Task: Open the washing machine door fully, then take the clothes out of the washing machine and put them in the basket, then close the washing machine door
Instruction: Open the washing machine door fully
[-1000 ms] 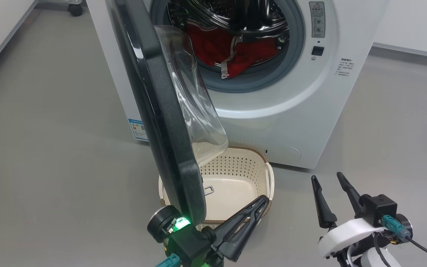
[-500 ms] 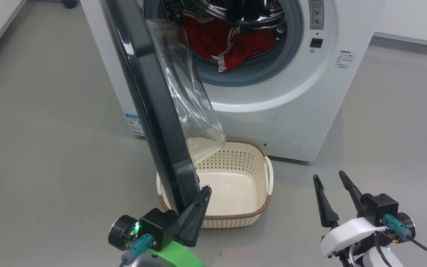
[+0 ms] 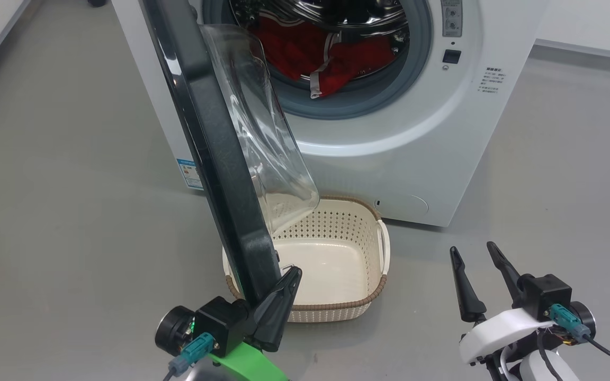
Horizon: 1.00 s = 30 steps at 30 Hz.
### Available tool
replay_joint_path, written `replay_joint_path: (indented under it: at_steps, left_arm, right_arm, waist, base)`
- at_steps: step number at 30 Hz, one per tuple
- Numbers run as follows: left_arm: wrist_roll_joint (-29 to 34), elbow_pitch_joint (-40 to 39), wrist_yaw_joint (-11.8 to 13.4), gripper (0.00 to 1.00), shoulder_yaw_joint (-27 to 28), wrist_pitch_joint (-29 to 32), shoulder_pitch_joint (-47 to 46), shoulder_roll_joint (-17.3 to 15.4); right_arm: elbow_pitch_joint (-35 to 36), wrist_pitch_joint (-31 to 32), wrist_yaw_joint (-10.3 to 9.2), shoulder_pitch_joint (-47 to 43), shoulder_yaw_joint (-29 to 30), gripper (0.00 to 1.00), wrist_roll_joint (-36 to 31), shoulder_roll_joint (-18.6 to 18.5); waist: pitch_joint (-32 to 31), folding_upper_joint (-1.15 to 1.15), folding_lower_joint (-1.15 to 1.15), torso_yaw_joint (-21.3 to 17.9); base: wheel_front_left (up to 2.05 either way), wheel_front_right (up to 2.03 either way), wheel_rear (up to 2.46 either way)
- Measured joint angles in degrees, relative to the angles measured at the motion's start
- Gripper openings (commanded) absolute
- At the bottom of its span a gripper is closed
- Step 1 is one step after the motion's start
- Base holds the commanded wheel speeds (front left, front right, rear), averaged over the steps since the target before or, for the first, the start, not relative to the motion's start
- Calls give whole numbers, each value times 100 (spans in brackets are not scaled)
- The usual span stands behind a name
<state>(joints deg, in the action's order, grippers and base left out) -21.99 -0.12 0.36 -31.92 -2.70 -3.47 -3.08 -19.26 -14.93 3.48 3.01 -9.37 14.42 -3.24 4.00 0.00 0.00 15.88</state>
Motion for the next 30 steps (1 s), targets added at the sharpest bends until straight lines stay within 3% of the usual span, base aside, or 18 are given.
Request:
replay_joint_path:
  at_steps: [13,30]
  left_arm:
    - [-18,80,186,0,88,-170,40,34]
    - [-103,158,452,0,753,-403,336,11]
  right_arm:
    - [-21,0,49,7,96,100,-12,26]
    - [-36,0,99,7,169,100,-45,51]
  waist:
    - [30,0,0,57]
    - [16,0,0,192]
  base:
    - [0,0,0]
    - [0,0,0]
